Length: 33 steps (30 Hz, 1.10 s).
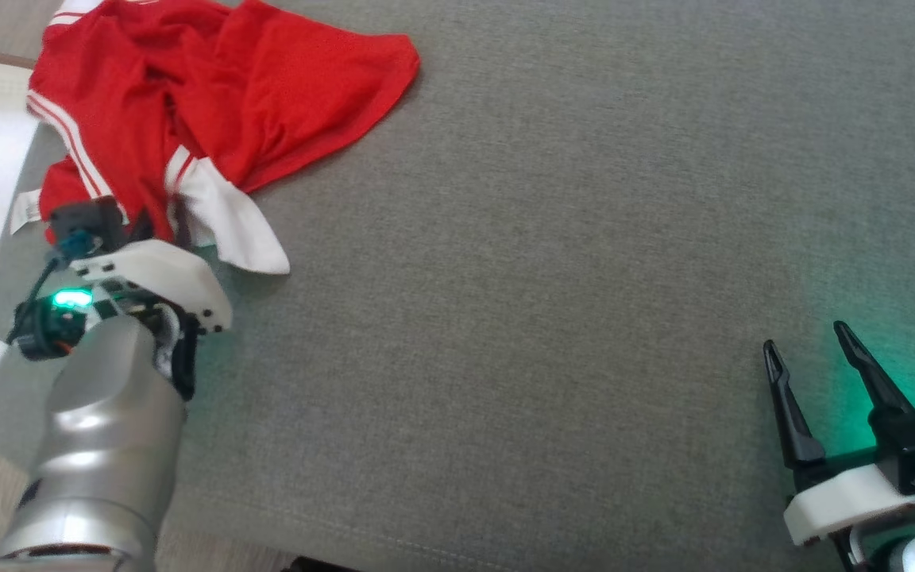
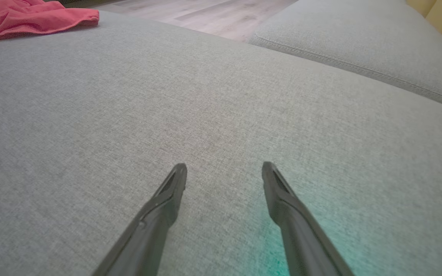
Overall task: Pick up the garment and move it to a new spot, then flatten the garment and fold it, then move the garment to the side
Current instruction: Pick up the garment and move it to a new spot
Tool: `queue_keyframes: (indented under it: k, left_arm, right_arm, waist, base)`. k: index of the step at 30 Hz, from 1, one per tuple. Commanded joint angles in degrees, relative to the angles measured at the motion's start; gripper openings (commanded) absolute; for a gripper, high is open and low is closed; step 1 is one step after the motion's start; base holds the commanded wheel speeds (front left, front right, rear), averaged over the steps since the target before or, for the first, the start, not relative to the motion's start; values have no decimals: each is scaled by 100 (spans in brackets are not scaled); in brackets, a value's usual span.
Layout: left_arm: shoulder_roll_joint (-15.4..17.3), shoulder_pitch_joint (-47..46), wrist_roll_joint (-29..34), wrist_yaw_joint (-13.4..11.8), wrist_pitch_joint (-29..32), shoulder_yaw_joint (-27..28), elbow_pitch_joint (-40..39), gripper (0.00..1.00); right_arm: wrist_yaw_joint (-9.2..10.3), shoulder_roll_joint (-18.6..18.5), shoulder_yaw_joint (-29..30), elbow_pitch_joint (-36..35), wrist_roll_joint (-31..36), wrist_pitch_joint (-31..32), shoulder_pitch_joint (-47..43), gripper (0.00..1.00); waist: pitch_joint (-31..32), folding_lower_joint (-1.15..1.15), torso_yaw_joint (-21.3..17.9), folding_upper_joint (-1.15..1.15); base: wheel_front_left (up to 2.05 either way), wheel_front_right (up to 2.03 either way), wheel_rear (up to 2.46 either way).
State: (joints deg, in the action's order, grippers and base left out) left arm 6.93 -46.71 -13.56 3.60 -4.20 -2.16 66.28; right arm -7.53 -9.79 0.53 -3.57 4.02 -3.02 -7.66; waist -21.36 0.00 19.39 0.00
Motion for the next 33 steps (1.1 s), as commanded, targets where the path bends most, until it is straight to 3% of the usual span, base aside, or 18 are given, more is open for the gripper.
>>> queue_keyframes:
  k: [1, 8, 12, 19, 22, 25, 29, 30, 33]
  left_arm:
    - [336, -172, 17, 17, -66, 79, -61, 0]
    - [692, -522, 66, -61, -673, 53, 52, 0]
    - [856, -764, 87, 85, -837, -22, -157, 0]
    - [1065, -1029, -126, 378, -232, -407, -942, 0]
    - [1194, -859, -635, 385, 311, -874, -1863, 0]
    - [1685, -489, -1321, 387, 1005, -1232, -3151, 0]
    - [2466, 113, -2174, 388, 1898, -1222, -4972, 0]
    - [2466, 113, -2174, 388, 1898, -1222, -4972, 0]
    - [2826, 535, -2782, 388, 2457, -1060, -6199, 0]
  right_arm:
    - [4, -69, -123, -203, -43, -6, -39, 100]
    - [4, 127, -136, -6, -82, -147, 80, 100]
    - [4, 311, -186, 340, -151, -349, 130, 100]
    - [4, 596, -232, 989, -275, -745, 252, 100]
    - [4, 652, -195, 1224, -331, -880, 301, 100]
    - [4, 678, -127, 1411, -402, -987, 311, 100]
    - [4, 688, -71, 1600, -536, -1088, 300, 100]
    - [4, 688, -71, 1600, -536, -1088, 300, 100]
    - [4, 690, -88, 1703, -610, -1135, 330, 100]
  waist:
    - [-8, 0, -44, 0]
    - [253, 0, -234, 0]
    - [633, 0, -321, 0]
    - [1215, 0, -518, 0]
    - [1414, 0, -615, 0]
    - [1544, 0, -704, 0]
    - [1637, 0, -782, 0]
    - [1637, 0, -782, 0]
    - [1638, 0, -838, 0]
  base:
    - [0, 0, 0]
    - [0, 0, 0]
    - [0, 0, 0]
    - [0, 0, 0]
    - [0, 0, 0]
    - [0, 0, 0]
    - [0, 0, 0]
    - [0, 0, 0]
    - [0, 0, 0]
